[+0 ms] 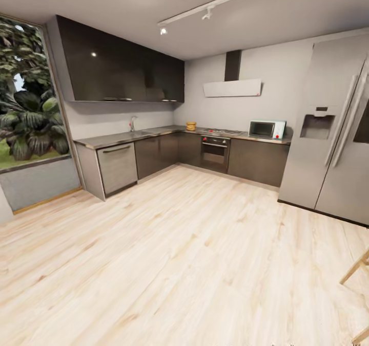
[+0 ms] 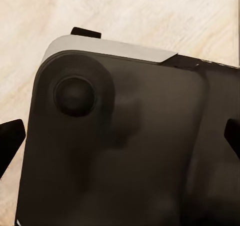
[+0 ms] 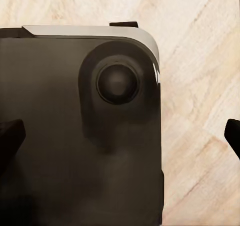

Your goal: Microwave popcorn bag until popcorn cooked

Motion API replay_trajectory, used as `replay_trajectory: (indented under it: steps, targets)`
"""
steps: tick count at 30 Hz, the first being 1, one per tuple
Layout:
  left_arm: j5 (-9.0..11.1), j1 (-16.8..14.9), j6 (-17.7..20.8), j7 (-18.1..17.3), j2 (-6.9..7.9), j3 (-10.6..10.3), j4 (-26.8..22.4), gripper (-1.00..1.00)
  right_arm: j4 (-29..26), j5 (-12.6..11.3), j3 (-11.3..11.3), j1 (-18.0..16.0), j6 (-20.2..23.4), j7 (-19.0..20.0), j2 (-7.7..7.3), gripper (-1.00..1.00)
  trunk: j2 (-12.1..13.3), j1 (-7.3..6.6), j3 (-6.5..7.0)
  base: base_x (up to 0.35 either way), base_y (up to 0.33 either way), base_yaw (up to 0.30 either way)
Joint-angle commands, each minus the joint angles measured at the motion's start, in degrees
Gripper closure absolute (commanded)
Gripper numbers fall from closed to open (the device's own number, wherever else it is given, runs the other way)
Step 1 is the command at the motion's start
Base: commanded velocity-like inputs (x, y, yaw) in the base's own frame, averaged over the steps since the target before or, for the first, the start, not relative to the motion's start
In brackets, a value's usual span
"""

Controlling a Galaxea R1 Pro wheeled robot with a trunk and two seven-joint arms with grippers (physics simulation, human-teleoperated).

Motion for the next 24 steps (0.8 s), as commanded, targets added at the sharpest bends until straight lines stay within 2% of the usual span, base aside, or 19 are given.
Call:
replay_trajectory:
  steps: [1,21,24]
  targets:
    - [0.3,0.0,-0.2,0.0,-0.03,0.0,0.0,-1.00,0.0,0.0,-0.2,0.0,-0.2,0.0,0.01,-1.00,0.0,0.00,-0.05,0.000,0.000,-0.272]
    - [0.5,0.0,-0.2,0.0,-0.16,0.1,0.0,-1.00,0.0,0.0,-0.2,0.0,-0.2,-0.1,0.01,-1.00,0.0,0.00,-0.05,0.000,0.000,-0.271]
    - [0.4,0.0,-0.1,-0.1,-0.18,0.0,0.1,-1.00,0.0,0.2,-0.2,0.0,-0.2,-0.1,0.07,-1.00,0.0,0.00,-0.05,0.042,0.000,-0.129]
